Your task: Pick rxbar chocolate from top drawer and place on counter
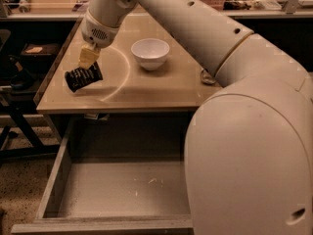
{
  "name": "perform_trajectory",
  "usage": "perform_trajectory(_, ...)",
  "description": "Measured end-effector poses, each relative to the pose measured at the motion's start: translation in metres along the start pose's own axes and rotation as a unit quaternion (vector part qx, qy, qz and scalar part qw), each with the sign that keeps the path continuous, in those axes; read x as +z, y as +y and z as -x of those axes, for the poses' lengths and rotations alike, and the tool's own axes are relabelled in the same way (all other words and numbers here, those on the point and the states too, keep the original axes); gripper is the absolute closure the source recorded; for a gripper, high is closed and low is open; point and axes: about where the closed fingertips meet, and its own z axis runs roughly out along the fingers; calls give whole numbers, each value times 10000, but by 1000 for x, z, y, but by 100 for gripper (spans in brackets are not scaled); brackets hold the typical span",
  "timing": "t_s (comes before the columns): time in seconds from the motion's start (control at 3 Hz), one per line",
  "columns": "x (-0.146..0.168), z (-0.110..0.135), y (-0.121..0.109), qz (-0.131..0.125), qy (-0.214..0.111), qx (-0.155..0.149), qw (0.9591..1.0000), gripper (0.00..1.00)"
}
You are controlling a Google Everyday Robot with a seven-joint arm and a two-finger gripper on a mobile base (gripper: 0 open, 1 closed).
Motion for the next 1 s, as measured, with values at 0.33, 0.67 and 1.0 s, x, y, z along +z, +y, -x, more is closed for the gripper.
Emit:
perform_trajectory(0.33, 15, -10, -3, 103, -78, 64, 9999, 100)
perform_trajectory(0.67, 27, -26, -6, 104, -152, 135, 9997, 100)
perform_trajectory(1.0, 31, -32, -7, 98, -178, 165, 9997, 95)
